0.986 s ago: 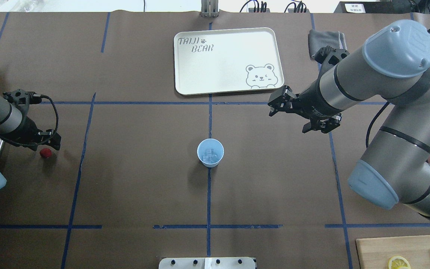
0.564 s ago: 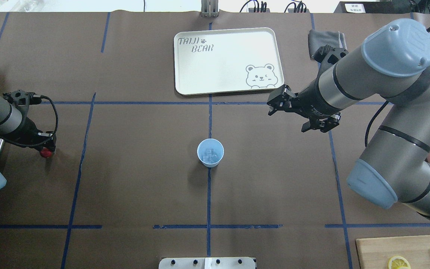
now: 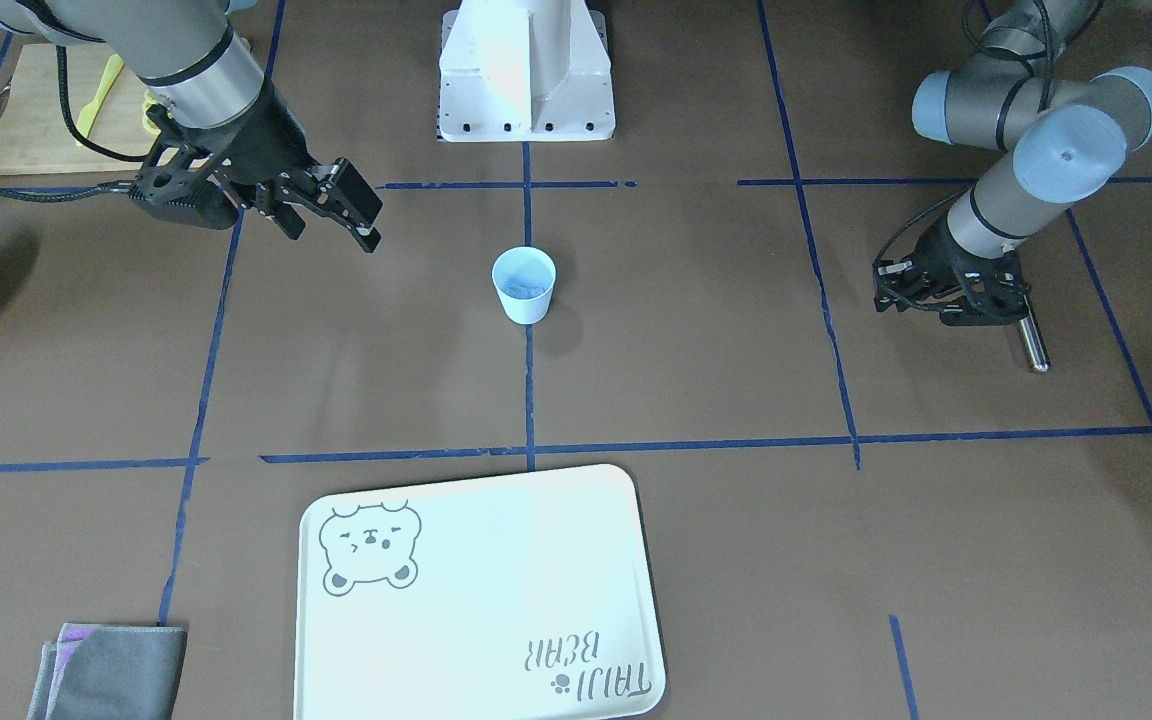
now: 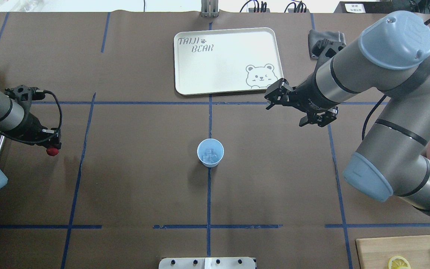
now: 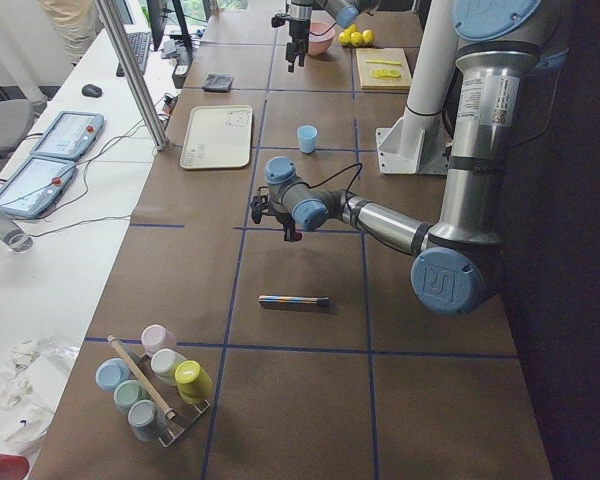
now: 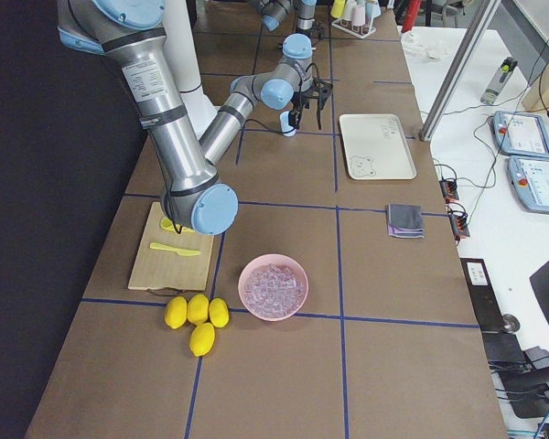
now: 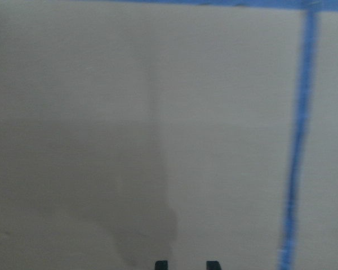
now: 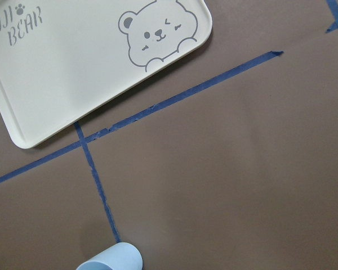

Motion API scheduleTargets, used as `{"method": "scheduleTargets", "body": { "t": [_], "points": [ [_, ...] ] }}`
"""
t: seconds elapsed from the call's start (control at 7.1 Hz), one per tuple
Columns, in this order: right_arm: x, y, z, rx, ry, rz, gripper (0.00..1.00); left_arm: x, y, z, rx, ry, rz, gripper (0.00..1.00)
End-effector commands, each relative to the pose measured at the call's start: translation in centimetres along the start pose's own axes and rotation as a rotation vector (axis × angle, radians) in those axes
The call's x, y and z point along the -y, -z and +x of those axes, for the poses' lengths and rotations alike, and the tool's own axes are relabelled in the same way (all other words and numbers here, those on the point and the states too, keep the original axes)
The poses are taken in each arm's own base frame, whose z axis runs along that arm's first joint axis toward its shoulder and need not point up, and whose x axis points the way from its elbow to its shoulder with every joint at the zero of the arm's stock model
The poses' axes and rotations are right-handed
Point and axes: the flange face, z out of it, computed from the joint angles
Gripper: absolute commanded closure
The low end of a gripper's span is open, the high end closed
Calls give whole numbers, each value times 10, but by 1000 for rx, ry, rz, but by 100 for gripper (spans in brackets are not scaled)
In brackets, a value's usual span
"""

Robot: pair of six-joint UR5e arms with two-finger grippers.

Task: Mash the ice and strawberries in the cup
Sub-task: 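Grasp the red strawberry with the left gripper and lift it, then carry the strawberry over the light-blue cup and release it with the left gripper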

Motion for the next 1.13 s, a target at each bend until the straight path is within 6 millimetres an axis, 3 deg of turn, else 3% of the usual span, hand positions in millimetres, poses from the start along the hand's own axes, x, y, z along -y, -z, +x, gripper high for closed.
{"method": "scheduleTargets", "body": {
  "t": [0.0, 0.14, 0.42, 0.7, 0.85, 0.99],
  "points": [
    [16, 11, 9, -4, -10, 23, 0, 22, 45, 97, -124, 89, 55, 100],
    [21, 10, 17, -16, 7, 28, 0, 31, 65, 144, -184, 137, 73, 100],
    [23, 7, 23, -27, 13, 28, 0, 10, 76, 251, -281, 186, 45, 100],
    [25, 4, 31, -38, 32, 28, 0, -7, 40, 356, -290, 228, 101, 100],
    [25, 5, 30, -37, 35, 29, 0, -13, 32, 381, -292, 229, 105, 100],
    [24, 4, 30, -36, 36, 27, 0, -18, 23, 382, -282, 227, 94, 100]
  ]
}}
